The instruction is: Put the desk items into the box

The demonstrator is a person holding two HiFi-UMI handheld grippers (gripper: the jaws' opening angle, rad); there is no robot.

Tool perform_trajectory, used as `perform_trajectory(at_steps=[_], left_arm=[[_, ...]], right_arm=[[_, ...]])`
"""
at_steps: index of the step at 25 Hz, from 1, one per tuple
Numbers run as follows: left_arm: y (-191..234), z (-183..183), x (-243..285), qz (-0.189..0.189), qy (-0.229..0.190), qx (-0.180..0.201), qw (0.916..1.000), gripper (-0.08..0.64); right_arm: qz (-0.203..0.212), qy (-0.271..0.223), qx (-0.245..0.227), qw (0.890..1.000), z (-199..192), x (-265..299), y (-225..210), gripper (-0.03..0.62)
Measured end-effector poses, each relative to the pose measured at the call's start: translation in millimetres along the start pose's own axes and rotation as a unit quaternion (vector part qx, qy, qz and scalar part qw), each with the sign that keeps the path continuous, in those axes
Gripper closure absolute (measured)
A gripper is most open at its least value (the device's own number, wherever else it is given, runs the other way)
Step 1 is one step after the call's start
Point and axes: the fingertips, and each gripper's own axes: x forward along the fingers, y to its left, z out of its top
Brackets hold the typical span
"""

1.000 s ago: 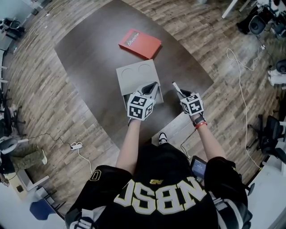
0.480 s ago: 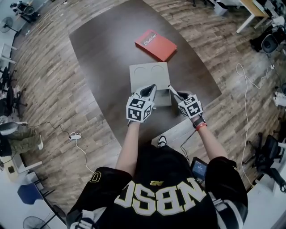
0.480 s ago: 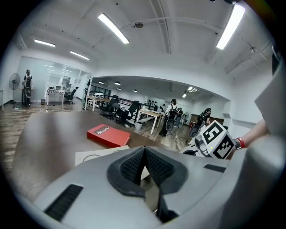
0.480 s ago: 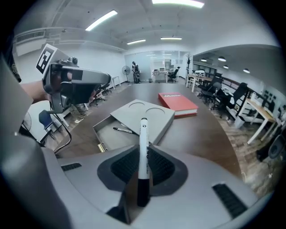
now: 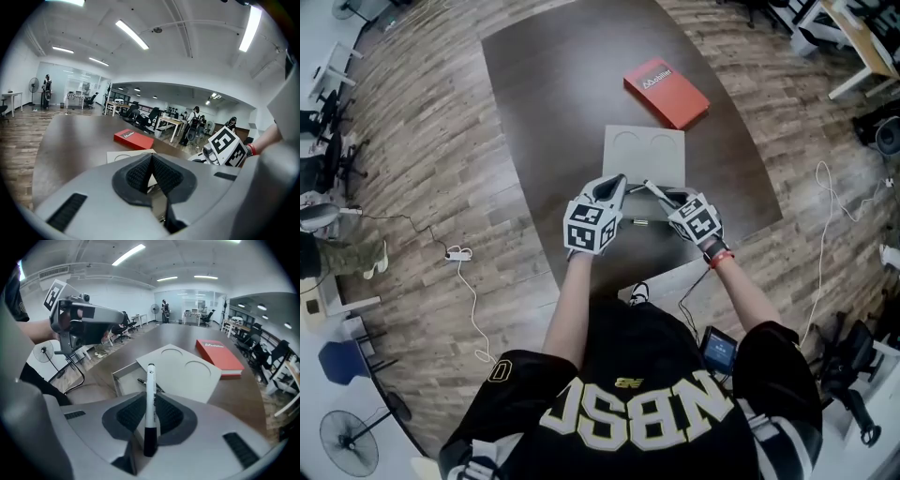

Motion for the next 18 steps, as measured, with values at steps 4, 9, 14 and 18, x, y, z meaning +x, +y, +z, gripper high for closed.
perform_trajectory(at_steps=[4,9,14,18], left_arm=[[13,-3,-11,0.018,-0.003,-0.009,0.9998,0.546],[23,-7,-23,0.038,-0.005,-0.017,0.9991,0.546],[28,-13,-33,0.054,-0.004,-0.026,0.9982,0.546],[36,-18,-40,0.065,-0.004,-0.033,0.9973,0.546]], right_arm=[[0.033,0.011,-0.029,0.999,7,18,16,0.516],[0.068,0.027,-0.074,0.995,11,37,33,0.517],[0.091,0.048,-0.108,0.989,11,55,44,0.516],[0.104,0.064,-0.116,0.986,9,73,48,0.517]])
